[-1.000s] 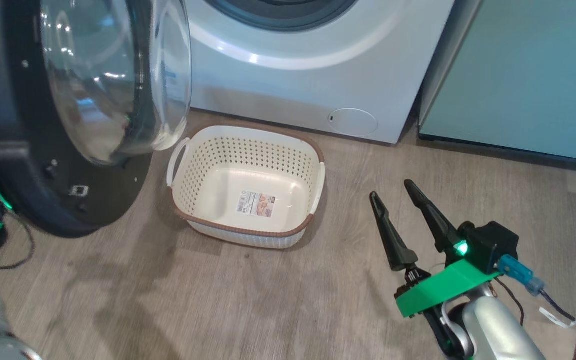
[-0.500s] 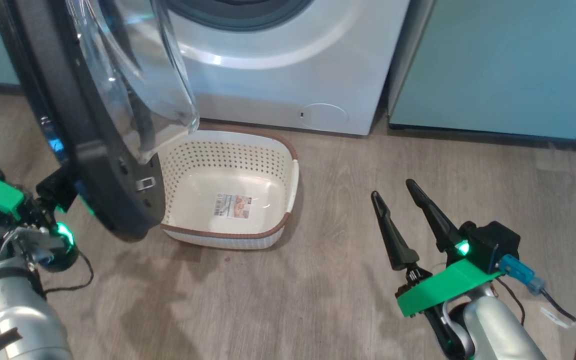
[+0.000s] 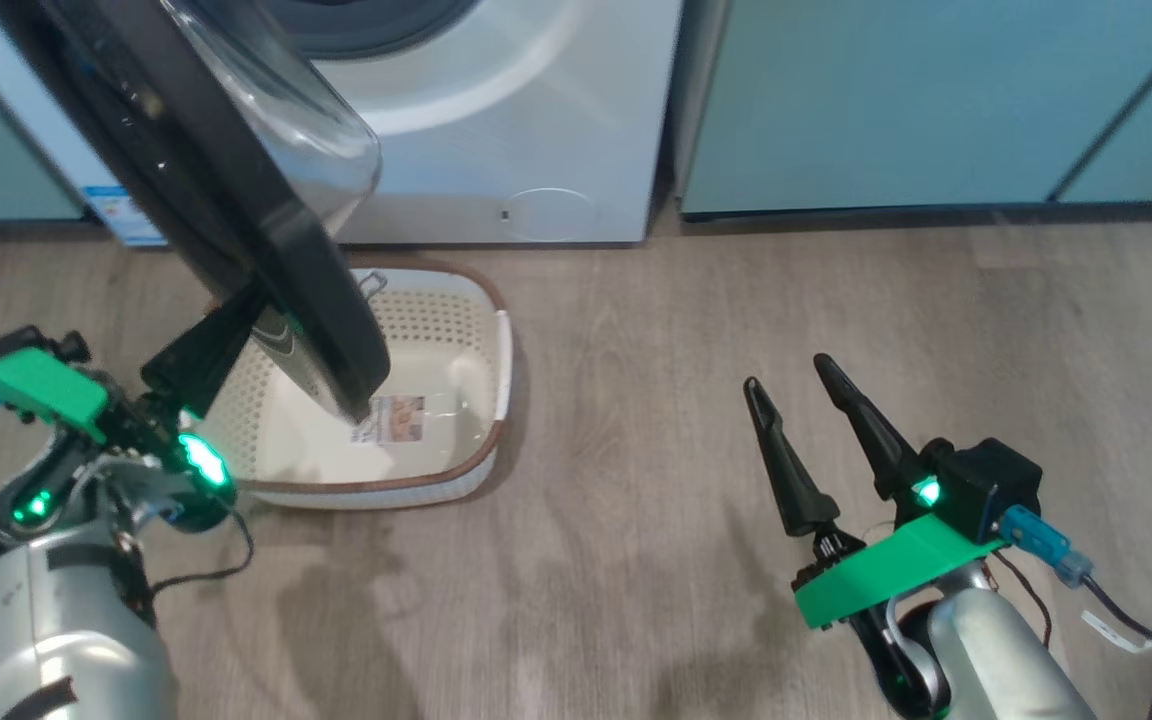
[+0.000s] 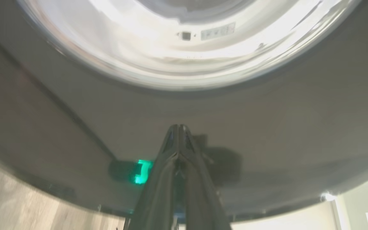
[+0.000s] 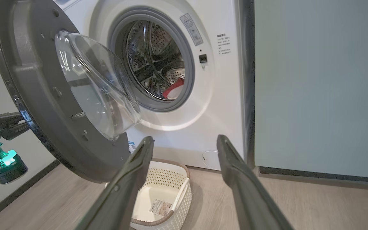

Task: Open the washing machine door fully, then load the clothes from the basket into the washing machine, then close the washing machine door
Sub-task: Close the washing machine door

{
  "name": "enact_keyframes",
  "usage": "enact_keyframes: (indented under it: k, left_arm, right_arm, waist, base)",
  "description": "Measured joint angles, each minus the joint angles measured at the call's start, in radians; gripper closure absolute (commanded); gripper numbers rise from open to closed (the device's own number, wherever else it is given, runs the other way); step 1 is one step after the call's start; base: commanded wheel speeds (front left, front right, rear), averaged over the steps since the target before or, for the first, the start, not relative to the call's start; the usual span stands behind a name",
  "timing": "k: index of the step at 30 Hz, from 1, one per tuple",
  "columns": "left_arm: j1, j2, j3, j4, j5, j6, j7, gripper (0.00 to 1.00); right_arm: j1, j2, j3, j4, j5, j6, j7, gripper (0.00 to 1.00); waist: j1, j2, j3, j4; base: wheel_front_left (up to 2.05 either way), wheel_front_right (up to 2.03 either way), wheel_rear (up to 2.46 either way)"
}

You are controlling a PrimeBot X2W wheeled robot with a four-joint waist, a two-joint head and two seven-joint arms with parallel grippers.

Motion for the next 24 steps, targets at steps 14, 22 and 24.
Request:
enact_keyframes:
  k: [14, 22, 24]
  left_arm:
    - [0.040, 0.000, -0.125, -0.026, -0.121, 0.000, -0.281, 1.00]
    - [-0.046, 0.001, -0.123, 0.005, -0.145, -0.008, -0.459, 1.00]
    - [-0.072, 0.000, -0.130, 0.011, -0.145, -0.008, -0.504, 1.00]
  right_arm:
    - [0.000, 0.000, 0.004, -0.006, -0.003, 0.000, 0.000, 0.00]
    - [-0.001, 0.002, 0.006, -0.013, 0.007, 0.000, 0.000, 0.00]
    - [-0.002, 0.002, 0.006, -0.018, 0.015, 0.000, 0.000, 0.00]
  waist:
    - [0.0000, 0.0000, 0.027, -0.159]
    - [0.0000, 0.0000, 0.062, -0.234]
    - [0.0000, 0.0000, 0.074, -0.254]
  base:
    - [0.00, 0.00, 0.00]
    - [0.00, 0.00, 0.00]
    - [0.00, 0.00, 0.00]
